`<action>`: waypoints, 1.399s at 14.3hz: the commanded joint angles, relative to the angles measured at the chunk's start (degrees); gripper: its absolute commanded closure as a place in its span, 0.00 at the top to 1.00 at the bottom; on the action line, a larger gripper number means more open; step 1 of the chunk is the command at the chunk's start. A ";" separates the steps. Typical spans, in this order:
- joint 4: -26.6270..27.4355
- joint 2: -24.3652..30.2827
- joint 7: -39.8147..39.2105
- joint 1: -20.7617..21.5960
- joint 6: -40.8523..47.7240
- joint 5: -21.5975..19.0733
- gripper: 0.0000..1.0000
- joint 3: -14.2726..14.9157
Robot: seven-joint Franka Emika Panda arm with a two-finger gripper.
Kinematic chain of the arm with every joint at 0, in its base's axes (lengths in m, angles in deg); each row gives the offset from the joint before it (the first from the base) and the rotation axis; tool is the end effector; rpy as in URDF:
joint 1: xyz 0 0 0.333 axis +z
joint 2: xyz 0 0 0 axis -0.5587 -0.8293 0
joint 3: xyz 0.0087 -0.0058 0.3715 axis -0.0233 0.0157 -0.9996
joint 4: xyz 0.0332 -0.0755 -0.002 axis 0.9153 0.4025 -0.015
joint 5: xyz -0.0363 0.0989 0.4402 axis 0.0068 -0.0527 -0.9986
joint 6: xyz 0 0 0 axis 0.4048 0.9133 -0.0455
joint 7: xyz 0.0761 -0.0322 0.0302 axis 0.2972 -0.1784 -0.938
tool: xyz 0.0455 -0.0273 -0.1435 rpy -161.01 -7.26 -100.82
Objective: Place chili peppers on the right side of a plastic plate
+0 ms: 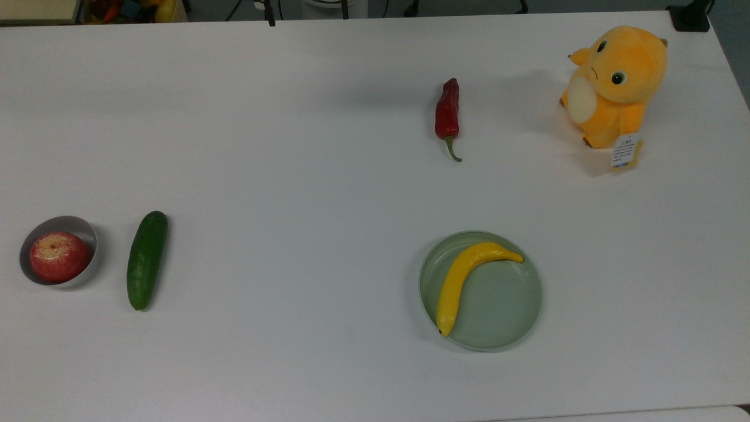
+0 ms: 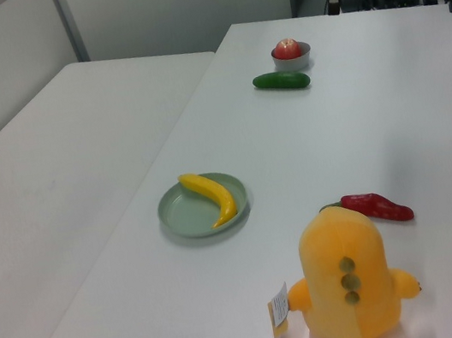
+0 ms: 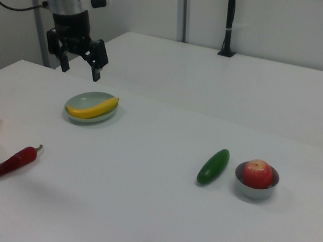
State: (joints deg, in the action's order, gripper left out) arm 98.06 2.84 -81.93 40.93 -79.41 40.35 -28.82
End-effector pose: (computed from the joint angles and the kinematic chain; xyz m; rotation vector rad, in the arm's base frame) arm 0.6234 0.0426 0.6250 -3.0937 -0.2451 -0.1476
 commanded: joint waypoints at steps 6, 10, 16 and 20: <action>0.88 0.79 -1.09 0.42 -1.01 0.36 1.00 0.21; 0.97 0.79 -1.44 0.34 -0.57 0.27 1.00 0.21; 1.23 -0.69 -1.71 0.34 5.76 0.09 1.00 -2.33; 3.41 -2.29 0.39 0.51 6.02 0.18 1.00 -6.99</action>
State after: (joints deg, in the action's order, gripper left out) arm 98.94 1.15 -82.68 41.06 -74.16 40.34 -32.85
